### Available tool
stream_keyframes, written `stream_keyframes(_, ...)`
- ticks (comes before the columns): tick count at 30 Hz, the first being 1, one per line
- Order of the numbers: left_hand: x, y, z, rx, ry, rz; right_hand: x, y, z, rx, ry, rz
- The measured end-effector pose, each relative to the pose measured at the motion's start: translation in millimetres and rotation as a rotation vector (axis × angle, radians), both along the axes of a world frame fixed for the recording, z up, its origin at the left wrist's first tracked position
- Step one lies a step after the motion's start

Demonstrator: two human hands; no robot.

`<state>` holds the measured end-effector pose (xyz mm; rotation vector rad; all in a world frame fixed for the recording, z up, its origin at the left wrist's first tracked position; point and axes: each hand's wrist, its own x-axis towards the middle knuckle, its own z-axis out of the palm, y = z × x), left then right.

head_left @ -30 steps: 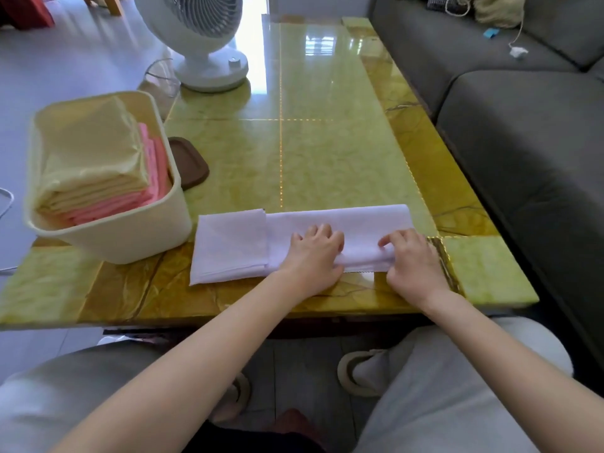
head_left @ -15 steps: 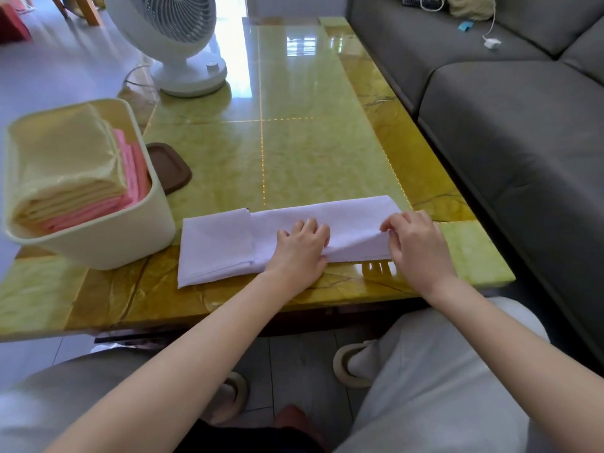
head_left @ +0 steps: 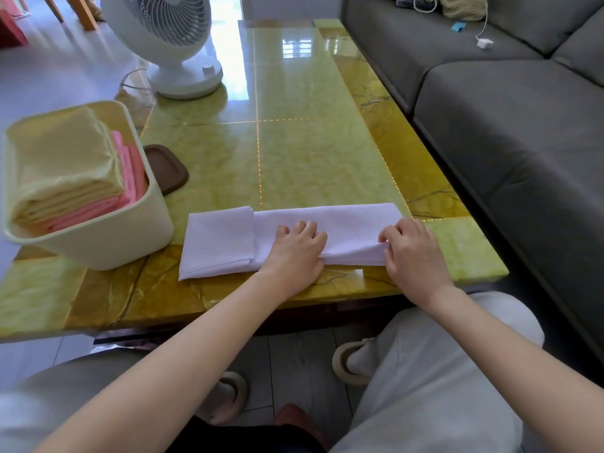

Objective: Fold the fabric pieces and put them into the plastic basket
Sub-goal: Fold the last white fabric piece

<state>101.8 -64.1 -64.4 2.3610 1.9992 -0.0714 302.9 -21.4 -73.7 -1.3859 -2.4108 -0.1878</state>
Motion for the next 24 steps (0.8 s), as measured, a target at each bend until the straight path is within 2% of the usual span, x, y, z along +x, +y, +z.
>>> stream_keyframes(4,3,-1,-1,-0.017,-0.051,-0.007,5,-3,-3,0.016,-0.027,0.058)
stream_keyframes(8,6,-3,0,-0.05,-0.03,-0.02,10,-10,-17,-0.167,-0.112,0.041)
stream_keyframes(12,1,-3,0,-0.064,-0.065,-0.061,6,-9,-2,-0.311,-0.137,0.016)
stream_keyframes(15,-2,-3,1,-0.058,-0.137,-0.039,-6,-1,8,-0.313,-0.174,-0.042)
stream_keyframes(20,-1,0,-1,-0.055,-0.154,0.018,-47,5,1,-0.344,-0.075,0.122)
stream_keyframes(24,-1,12,-1,-0.141,-0.149,0.104,-49,15,-5,-0.478,-0.173,-0.017)
